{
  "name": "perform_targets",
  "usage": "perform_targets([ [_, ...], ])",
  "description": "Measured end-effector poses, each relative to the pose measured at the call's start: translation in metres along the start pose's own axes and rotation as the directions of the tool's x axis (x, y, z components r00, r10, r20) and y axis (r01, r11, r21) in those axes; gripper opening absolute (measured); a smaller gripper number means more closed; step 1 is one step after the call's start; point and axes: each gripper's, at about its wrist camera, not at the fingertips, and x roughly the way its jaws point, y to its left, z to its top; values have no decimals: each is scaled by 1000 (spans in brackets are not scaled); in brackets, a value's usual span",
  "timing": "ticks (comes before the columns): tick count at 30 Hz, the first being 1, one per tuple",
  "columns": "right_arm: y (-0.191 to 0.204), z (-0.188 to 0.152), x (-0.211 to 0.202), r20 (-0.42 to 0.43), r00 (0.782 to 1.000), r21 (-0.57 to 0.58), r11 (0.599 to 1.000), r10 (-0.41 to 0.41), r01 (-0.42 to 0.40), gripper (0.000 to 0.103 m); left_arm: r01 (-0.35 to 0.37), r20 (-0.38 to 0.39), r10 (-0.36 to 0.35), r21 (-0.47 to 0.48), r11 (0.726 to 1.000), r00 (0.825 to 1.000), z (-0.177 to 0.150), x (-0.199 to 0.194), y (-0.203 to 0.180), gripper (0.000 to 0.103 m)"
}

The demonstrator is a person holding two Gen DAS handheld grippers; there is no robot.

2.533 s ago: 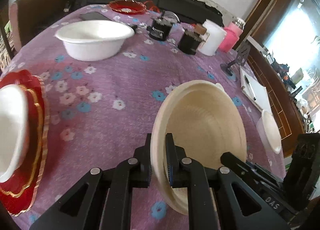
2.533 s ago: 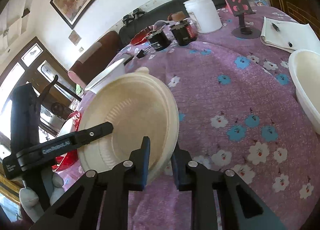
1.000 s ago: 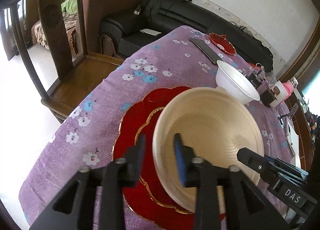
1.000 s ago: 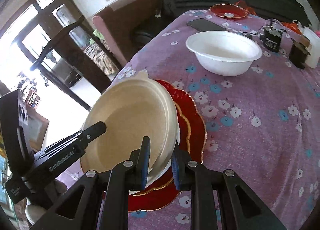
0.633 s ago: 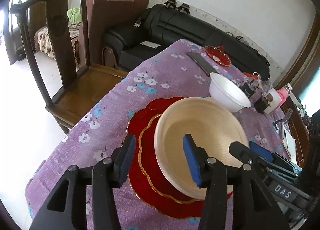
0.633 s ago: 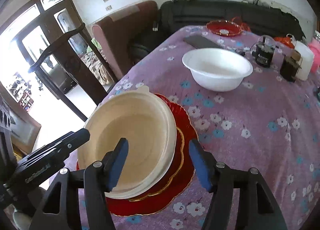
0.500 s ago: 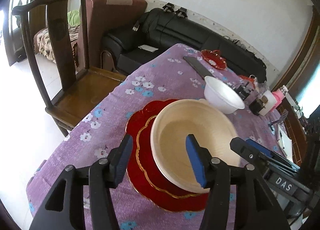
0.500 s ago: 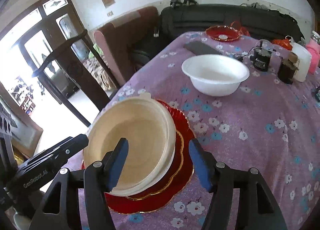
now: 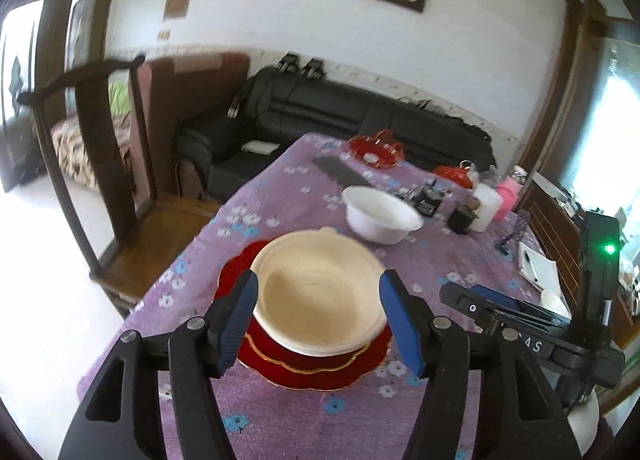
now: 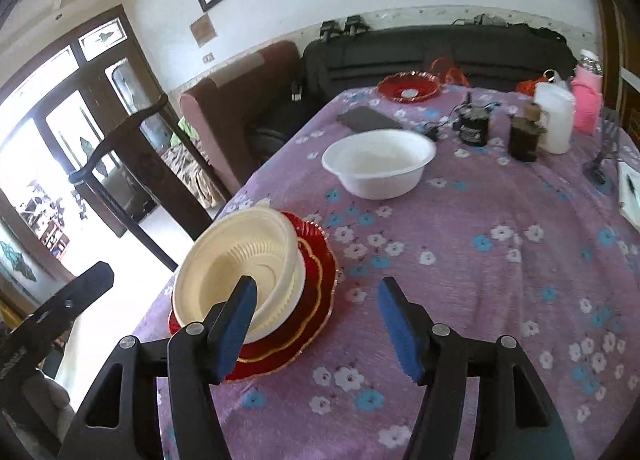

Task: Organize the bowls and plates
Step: 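Lift the right tool away and move toward the white plate by the phone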

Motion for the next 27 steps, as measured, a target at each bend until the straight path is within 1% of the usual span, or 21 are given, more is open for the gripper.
perform_targets([
  [3, -5, 2, -27, 44, 999, -1, 1000, -10, 10, 68, -8, 55, 6, 37, 999, 998, 5, -23, -8, 66],
  [6, -11, 6, -58, 91, 995, -9, 999, -39, 40, 68, -43, 130, 33, 75, 996, 991, 14, -48, -11, 67],
  [8, -16, 12, -85, 130, 989, -8, 998, -68, 70, 68, -80, 190, 63, 84, 993, 980, 24, -66, -7, 69],
  [10, -23, 20, -113, 166, 982, -5, 995, -95, 97, 67, -123, 243, 101, 80, 989, 965, 38, -83, -1, 71],
  [12, -29, 29, -144, 207, 970, -2, 991, -128, 131, 67, -172, 284, 143, 80, 982, 948, 55, -97, 3, 71],
  [13, -33, 36, -166, 238, 959, 1, 988, -151, 155, 67, -198, 307, 164, 85, 976, 937, 63, -104, 3, 71],
  [15, -35, 50, -200, 280, 940, 0, 979, -196, 204, 67, -292, 386, 232, 103, 951, 893, 88, -124, 0, 72],
  [16, -35, 61, -224, 309, 923, -2, 971, -228, 240, 68, -345, 424, 270, 110, 932, 865, 99, -131, -2, 72],
  [17, -34, 68, -239, 327, 912, -2, 964, -249, 264, 68, -423, 480, 324, 110, 900, 815, 118, -143, -6, 72],
  [19, -31, 87, -279, 367, 877, -1, 943, -309, 332, 71, -515, 544, 392, 87, 853, 742, 144, -159, -7, 75],
  [20, -29, 94, -295, 384, 863, 1, 934, -329, 356, 73, -564, 574, 433, 62, 824, 695, 165, -170, -6, 79],
  [21, -26, 105, -316, 403, 845, 1, 923, -352, 384, 75, -591, 588, 459, 42, 805, 666, 180, -178, -5, 79],
  [22, -23, 115, -331, 416, 830, 1, 913, -370, 407, 77, -610, 595, 479, 23, 792, 645, 193, -185, -3, 80],
  [23, -20, 124, -344, 425, 818, 5, 905, -387, 426, 78, -636, 598, 512, -5, 772, 617, 214, -195, -1, 80],
  [25, -14, 146, -374, 445, 791, 16, 887, -420, 462, 78, -670, 595, 552, -29, 742, 585, 240, -206, 0, 81],
  [26, -11, 157, -387, 456, 779, 21, 880, -431, 475, 78, -692, 597, 571, -36, 721, 564, 254, -212, -1, 81],
  [27, -6, 172, -403, 472, 758, 28, 867, -450, 497, 78, -713, 602, 587, -40, 700, 542, 265, -216, -3, 84],
])
